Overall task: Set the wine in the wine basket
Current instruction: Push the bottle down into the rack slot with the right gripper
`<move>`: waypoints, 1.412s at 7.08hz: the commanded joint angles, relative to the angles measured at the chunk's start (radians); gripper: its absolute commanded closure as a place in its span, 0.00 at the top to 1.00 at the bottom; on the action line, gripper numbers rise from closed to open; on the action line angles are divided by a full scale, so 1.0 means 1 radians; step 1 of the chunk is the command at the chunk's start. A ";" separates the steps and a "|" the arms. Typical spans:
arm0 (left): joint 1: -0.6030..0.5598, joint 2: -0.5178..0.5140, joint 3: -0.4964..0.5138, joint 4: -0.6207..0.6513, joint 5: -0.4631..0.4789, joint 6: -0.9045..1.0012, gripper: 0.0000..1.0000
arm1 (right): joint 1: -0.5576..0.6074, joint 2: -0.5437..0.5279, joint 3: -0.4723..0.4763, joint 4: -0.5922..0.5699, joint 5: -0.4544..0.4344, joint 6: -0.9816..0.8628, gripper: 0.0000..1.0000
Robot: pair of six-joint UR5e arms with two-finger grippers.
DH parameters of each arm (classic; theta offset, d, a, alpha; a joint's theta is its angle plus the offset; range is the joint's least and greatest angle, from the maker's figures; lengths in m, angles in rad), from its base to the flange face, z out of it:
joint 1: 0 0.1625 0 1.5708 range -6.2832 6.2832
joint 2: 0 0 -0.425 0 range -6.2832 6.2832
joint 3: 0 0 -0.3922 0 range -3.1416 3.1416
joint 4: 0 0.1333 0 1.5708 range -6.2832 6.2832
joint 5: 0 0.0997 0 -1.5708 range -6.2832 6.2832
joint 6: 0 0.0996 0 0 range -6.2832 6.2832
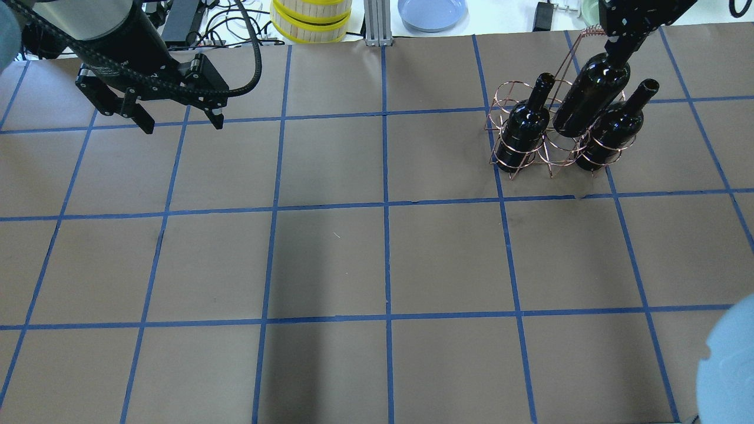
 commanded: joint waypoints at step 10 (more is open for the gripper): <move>-0.003 -0.001 -0.010 -0.010 0.000 0.000 1.00 | 0.002 0.048 0.169 -0.196 0.005 -0.006 0.00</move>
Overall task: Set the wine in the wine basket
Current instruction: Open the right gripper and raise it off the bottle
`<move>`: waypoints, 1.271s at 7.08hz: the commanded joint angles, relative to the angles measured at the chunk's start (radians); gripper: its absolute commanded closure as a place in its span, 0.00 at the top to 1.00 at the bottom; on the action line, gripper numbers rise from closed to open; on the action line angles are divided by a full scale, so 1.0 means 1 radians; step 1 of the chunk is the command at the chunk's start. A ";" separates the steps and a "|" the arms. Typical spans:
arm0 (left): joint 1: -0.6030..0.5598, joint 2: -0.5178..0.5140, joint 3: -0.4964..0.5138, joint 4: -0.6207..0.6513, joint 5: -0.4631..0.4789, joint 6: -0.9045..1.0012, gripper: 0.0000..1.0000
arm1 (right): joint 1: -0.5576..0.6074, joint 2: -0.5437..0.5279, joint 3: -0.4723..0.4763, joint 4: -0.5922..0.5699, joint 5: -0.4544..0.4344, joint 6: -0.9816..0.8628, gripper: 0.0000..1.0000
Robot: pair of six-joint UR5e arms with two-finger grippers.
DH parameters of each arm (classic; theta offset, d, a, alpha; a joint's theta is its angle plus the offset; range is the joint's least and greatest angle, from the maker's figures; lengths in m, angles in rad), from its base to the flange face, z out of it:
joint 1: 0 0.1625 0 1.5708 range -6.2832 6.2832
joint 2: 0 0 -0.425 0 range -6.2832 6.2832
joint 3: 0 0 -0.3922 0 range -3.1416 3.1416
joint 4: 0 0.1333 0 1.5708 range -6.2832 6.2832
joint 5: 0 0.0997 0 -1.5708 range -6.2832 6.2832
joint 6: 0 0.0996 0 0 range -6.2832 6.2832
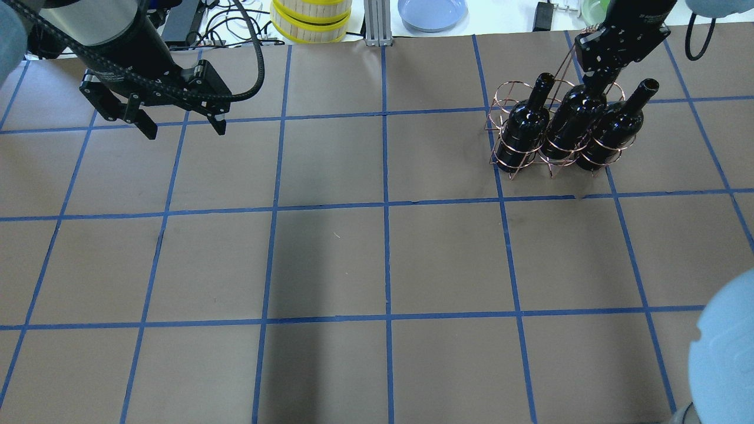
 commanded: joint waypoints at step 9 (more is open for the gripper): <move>0.002 0.011 0.001 0.002 0.002 0.000 1.00 | 0.009 -0.267 0.008 0.142 0.007 0.060 1.00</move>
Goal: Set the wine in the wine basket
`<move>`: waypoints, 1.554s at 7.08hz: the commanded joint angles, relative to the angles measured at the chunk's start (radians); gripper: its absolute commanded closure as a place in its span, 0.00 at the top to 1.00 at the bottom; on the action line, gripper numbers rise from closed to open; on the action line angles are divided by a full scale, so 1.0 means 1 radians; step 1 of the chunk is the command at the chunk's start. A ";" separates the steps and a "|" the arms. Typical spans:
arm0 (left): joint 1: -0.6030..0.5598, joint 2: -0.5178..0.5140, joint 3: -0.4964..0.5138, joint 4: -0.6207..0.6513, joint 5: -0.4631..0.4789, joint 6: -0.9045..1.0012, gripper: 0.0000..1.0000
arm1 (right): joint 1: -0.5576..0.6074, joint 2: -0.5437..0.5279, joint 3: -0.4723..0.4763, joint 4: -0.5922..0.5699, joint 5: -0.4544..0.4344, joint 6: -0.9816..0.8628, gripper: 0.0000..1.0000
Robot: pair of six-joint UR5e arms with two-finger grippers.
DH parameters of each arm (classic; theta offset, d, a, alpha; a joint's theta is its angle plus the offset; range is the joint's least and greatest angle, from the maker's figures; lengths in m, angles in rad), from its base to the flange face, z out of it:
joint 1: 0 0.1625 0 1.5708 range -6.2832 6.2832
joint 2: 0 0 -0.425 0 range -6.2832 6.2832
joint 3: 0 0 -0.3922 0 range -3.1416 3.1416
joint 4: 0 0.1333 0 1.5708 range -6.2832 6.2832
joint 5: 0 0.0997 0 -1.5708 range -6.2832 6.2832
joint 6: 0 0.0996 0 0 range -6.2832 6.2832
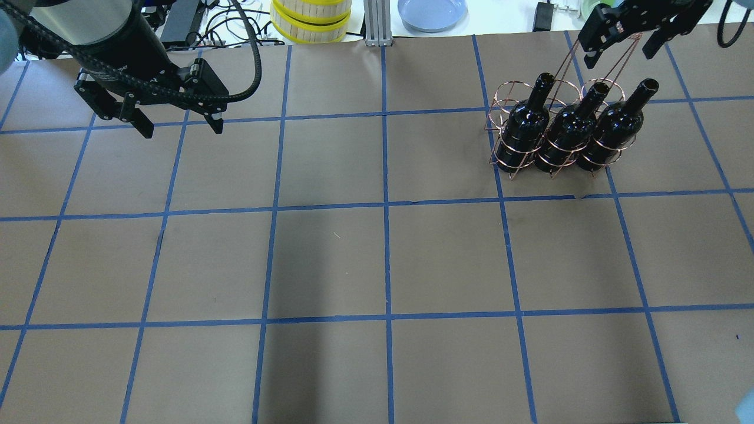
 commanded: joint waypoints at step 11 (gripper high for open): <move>-0.001 0.002 -0.002 -0.003 0.002 -0.001 1.00 | 0.250 -0.216 0.196 0.014 -0.005 0.307 0.98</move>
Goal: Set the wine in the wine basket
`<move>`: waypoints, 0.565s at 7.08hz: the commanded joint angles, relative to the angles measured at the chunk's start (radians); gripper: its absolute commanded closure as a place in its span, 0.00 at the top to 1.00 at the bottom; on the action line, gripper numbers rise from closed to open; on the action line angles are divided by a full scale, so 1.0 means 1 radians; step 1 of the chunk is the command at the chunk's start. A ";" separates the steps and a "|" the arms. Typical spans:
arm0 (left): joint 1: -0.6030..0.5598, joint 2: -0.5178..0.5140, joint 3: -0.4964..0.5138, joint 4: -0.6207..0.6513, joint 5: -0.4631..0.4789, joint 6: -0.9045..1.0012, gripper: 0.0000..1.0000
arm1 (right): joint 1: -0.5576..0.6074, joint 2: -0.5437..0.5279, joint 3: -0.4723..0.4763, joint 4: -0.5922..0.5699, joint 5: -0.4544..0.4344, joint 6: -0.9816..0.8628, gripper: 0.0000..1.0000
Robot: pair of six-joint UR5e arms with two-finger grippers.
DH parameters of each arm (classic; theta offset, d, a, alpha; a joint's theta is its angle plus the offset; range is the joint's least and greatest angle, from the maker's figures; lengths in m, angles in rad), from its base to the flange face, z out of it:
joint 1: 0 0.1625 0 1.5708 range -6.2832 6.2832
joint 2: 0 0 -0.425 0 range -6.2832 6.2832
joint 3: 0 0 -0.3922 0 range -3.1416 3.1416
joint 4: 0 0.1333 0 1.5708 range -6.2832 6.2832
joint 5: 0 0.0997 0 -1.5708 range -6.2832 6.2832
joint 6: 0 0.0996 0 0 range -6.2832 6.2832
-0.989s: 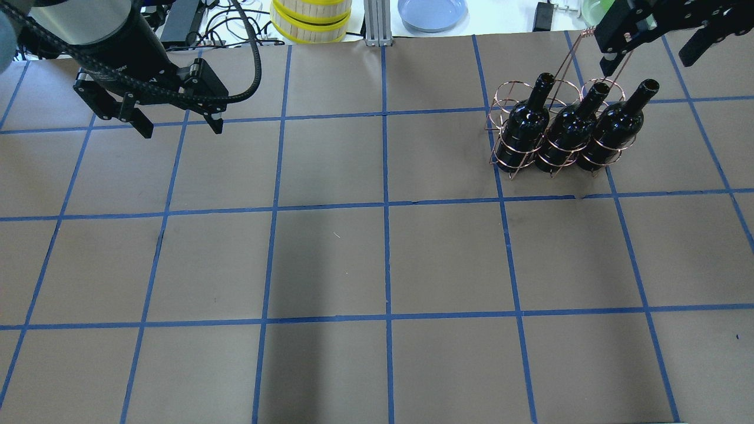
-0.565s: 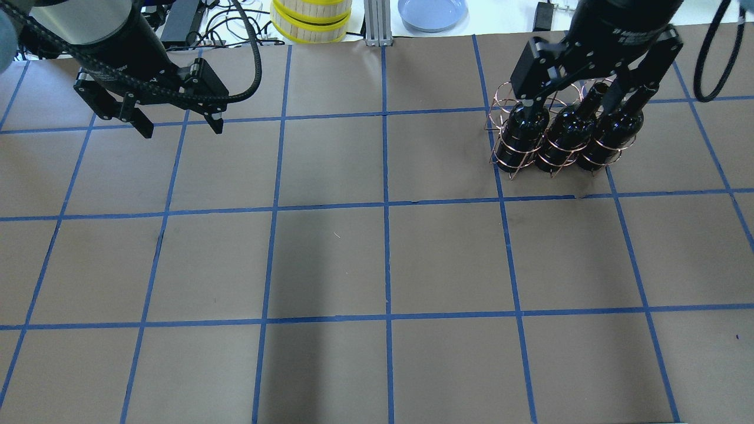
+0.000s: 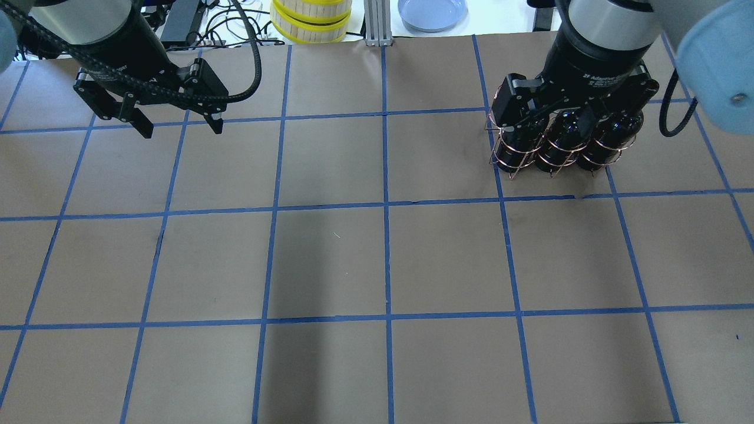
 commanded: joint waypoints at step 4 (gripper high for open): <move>0.000 0.000 0.000 -0.001 0.000 0.000 1.00 | -0.006 0.012 -0.002 -0.040 -0.007 -0.001 0.99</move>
